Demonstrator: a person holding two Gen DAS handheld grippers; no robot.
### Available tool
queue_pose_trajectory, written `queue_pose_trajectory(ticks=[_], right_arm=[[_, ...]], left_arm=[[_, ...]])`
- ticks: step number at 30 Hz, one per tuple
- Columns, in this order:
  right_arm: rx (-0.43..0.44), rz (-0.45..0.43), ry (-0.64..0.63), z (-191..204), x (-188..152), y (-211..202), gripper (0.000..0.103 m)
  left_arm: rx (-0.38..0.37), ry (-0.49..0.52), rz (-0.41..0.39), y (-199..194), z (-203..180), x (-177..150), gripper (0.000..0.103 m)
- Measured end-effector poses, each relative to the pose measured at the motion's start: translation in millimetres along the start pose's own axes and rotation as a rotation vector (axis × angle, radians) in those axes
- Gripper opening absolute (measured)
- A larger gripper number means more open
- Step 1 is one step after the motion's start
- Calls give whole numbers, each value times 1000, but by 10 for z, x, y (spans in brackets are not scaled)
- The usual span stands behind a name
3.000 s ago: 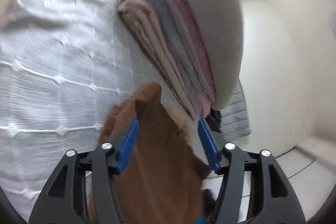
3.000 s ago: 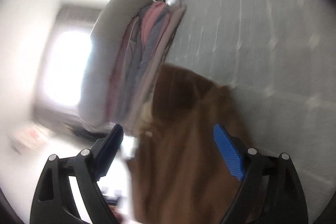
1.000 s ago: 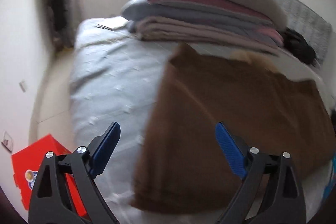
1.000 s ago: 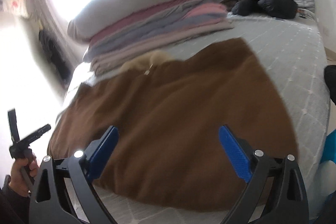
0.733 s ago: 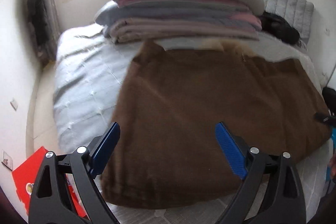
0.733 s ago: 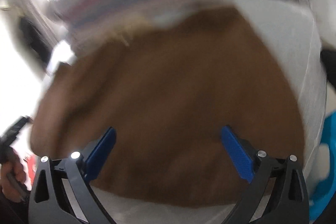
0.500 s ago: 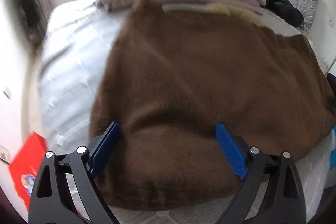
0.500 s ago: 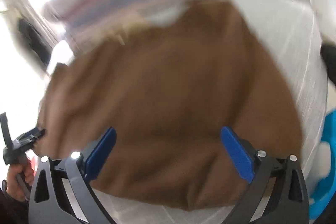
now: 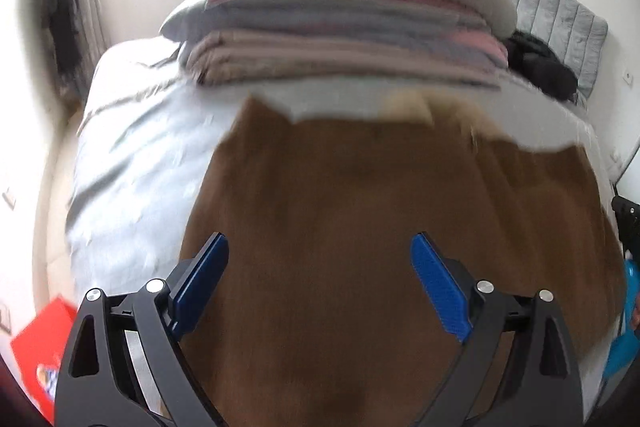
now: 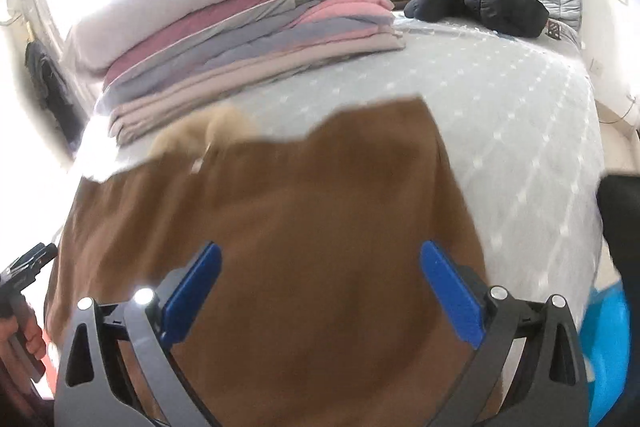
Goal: Fold large clothes
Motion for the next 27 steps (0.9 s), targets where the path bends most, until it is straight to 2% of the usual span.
queue_pose_trajectory(ticks=[3,4,7,9,11,13,15,18,20,23,25,27], right_arm=[[7,10,3,105,312,427,96],[-8,19,12,149,371,615,96],[-84,31,-11,136,406,1099,96],[-134,17,-22,0,369,1294,96],[-125,7,44,-211,414,1439,96],[-141,-5,125,-451,488,1473,96],[-185,-15,194,-664,513,1463,96],[-174,23,290,-882,485,1473,96],[-168,-17,261,-828,493,1272,96],[-95,-80,165,-595,474,828,96],[-45,-124,117,-419,335,422,96],[13,-134,95,-296,192,212,96]], left_arm=[[-27,-48,-65,338,115,167,89],[-7,-47,-74,488,146,173,89],[22,-49,-15,935,286,212,89],[20,-55,-13,1116,350,281,89],[17,-23,-38,1184,352,388,89],[27,-26,-25,1278,431,429,89],[-22,-91,1,1340,587,430,89],[-25,-88,-5,1295,569,445,89],[-29,-74,-25,1173,524,485,89],[-61,-64,-46,862,447,520,89],[-57,-70,-58,673,433,475,89],[-48,-86,-77,497,438,367,89]])
Point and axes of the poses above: each gripper's, at about its wrist camera, not at the fingertips, and y roughly the way its jaws point, z to its left, x to its top, the point moved 1 cm from there along y, roughly the way its jaws point, and after that the axes turned 12 degrees about -x, right-handed, at the moved point
